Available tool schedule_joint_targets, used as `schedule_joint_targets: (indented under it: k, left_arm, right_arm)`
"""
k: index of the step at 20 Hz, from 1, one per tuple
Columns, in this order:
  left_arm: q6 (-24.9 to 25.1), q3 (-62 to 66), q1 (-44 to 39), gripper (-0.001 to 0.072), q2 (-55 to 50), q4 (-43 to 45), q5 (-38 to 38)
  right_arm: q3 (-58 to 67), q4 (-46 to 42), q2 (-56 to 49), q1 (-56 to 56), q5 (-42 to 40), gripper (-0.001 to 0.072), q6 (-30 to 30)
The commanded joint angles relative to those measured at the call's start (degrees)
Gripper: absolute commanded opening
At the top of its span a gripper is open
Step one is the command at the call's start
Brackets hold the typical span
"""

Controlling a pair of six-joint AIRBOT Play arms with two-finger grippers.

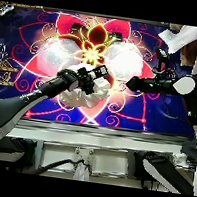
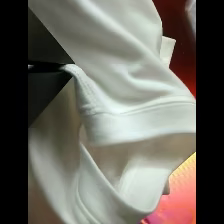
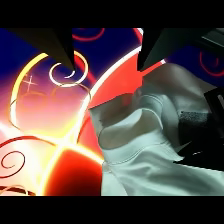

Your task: Fold the clothes and pants, and hang the long-sleeved shirts on hangers.

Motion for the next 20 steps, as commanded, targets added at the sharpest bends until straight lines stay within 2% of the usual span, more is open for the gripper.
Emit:
schedule_joint_targets:
  k: [1,4,8,10,13,15,16,18,20]
  left_arm:
    - [-0.02,0.07,2.69,0.0012,3.76,0.37,-0.9]
    - [-0.96,1.46,5.95,0.001,10.05,0.33,-1.09]
    - [-1.05,5.31,7.02,0.001,17.11,0.35,-0.85]
    - [-1.05,6.86,6.69,0.001,19.3,0.33,-0.68]
    - [-1.05,7.5,6.32,0.001,20.74,0.35,-0.85]
    - [-1.05,7.52,6.32,0.001,20.72,0.35,-1.01]
    - [-1.05,7.52,6.32,0.0009,20.7,0.35,-0.98]
    - [-1.05,7.52,6.32,0.0009,20.72,0.37,-1.03]
    - [-1.05,7.52,6.29,0.001,20.72,0.35,-1.03]
  right_arm:
    - [-0.31,0.83,0.0,0.09,0.0,0.0461,0.48]
    - [-4.94,6.8,0.04,4.37,-3.91,0.0462,5.57]
    - [-13.55,14.97,0.02,17.4,-22.43,0.0461,20.5]
    - [-14.75,14.71,0.02,24.83,-31.74,0.0461,28.33]
    - [-14.84,11.78,0.02,32.59,-45.09,0.0457,36.57]
    - [-14.8,10.38,0.02,33.59,-44.7,0.0449,38.56]
    - [-14.78,9.55,0.04,34.14,-41.7,0.0409,38.53]
    - [-14.99,5.53,0.0,36.85,-38.12,0.0399,39.65]
    - [-16.55,-0.57,-0.24,40.57,-43.87,0.0379,49.75]
